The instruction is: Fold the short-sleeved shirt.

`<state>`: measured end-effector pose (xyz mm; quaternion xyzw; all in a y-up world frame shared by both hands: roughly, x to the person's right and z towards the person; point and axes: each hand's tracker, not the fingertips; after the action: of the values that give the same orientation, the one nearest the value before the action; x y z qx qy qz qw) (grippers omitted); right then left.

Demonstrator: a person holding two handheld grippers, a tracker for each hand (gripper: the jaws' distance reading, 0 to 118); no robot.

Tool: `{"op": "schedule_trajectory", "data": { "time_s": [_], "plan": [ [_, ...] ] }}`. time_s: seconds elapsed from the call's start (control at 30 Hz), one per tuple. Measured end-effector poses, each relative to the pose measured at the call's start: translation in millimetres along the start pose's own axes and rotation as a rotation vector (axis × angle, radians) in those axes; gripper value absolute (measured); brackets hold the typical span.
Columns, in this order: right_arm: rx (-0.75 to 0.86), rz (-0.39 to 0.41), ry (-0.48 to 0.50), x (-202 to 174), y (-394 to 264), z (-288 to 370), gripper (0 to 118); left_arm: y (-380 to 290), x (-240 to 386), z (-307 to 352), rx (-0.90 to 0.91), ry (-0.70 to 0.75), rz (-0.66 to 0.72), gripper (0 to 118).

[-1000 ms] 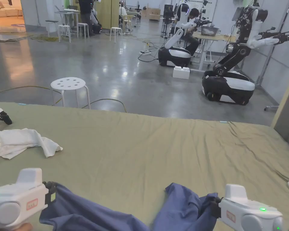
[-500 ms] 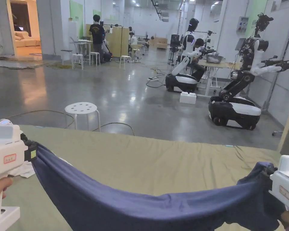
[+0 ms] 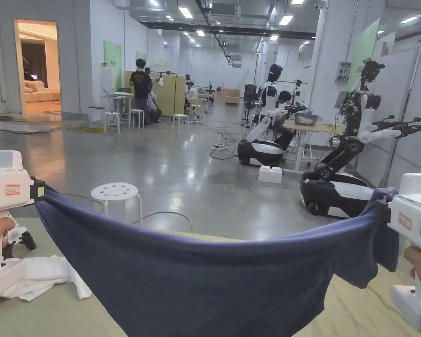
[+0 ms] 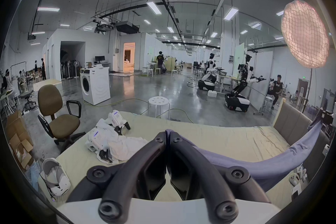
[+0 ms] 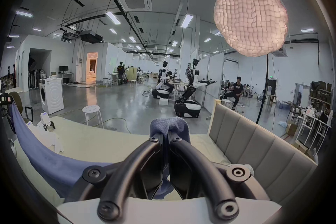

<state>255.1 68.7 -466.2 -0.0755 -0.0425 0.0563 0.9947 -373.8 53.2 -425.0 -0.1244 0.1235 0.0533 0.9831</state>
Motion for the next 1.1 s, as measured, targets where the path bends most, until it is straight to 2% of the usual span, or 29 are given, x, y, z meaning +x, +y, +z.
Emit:
{"op": "schedule_trajectory", "data": {
  "time_s": [0.17,0.37,0.63,0.87,1.1],
  "plan": [
    [0.015,-0.010,-0.012,1.9,14.6,-14.4,2,21.5,2.3,-18.5,0.004,0.001,0.014,0],
    [0.004,-0.003,-0.011,4.3,-13.1,-10.7,2,5.7,3.7,-25.7,-0.006,-0.004,-0.009,0],
    [-0.105,0.043,-0.005,6.2,-112.3,12.3,2,-92.2,-2.0,-8.3,-0.099,-0.043,-0.036,0],
    [-0.252,0.061,0.007,7.5,-209.7,74.3,2,-189.2,-27.2,37.2,-0.187,-0.042,-0.004,0],
    [-0.382,0.131,0.005,2.2,-291.6,130.4,2,-278.8,-53.9,87.8,-0.310,0.003,0.027,0]
  ]
}}
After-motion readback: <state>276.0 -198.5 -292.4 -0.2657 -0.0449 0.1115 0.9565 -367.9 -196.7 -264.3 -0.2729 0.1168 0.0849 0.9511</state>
